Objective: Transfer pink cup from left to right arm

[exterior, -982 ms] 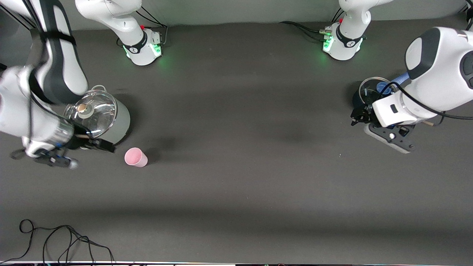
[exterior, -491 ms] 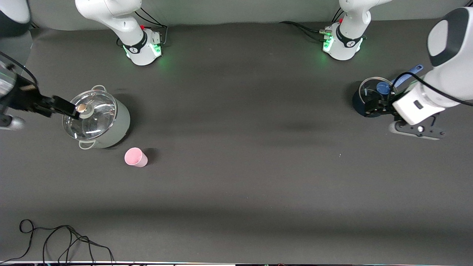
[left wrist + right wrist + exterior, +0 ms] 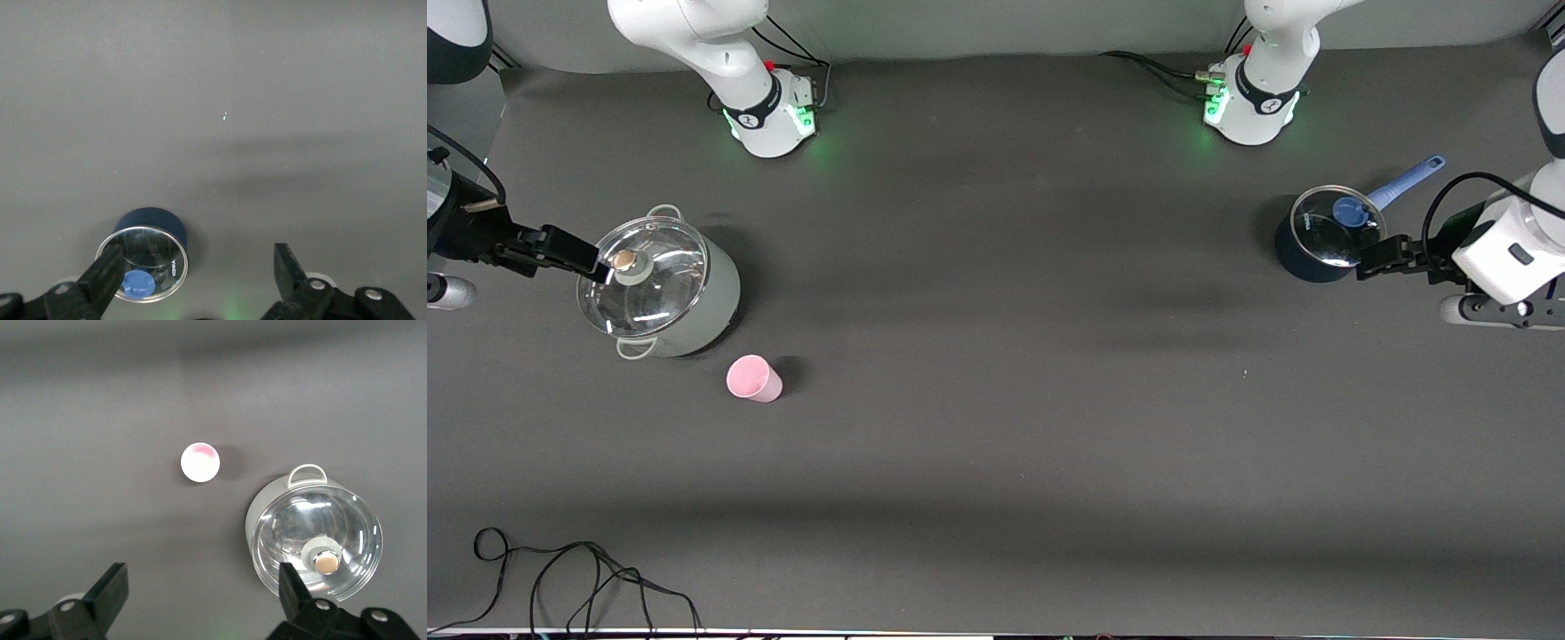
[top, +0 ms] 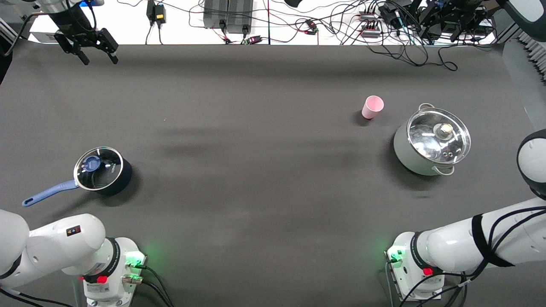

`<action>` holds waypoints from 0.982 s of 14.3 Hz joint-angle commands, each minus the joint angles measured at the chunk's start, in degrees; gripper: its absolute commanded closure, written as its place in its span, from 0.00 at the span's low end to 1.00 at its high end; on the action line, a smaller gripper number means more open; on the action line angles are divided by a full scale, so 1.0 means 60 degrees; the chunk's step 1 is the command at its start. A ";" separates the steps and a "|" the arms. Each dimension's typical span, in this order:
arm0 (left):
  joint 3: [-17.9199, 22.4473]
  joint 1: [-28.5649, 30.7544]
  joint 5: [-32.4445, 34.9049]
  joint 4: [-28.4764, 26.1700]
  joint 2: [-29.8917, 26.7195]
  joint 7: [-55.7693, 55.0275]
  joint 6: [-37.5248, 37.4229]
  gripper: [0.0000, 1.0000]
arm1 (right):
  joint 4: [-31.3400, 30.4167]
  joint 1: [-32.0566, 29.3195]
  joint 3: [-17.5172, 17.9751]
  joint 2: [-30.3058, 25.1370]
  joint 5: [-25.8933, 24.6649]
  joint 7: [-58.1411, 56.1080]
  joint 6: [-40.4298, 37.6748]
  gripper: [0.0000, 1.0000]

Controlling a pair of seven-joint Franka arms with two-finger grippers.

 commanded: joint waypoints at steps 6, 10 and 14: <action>-0.0122 -0.0037 0.0472 -0.0937 -0.1069 -0.0570 0.0840 0.00 | 0.0156 -0.1575 0.1304 -0.0029 -0.0178 -0.0353 -0.0224 0.00; 0.0560 -0.0794 0.0252 -0.0779 -0.1041 -0.0379 0.0726 0.00 | -0.0033 -0.2236 0.1557 -0.0350 -0.0076 -0.1277 -0.0224 0.00; 0.3563 -0.3722 0.0165 -0.0647 -0.0998 -0.0276 0.0740 0.01 | -0.0283 -0.2358 0.1851 -0.0454 -0.0076 -0.1219 -0.0224 0.00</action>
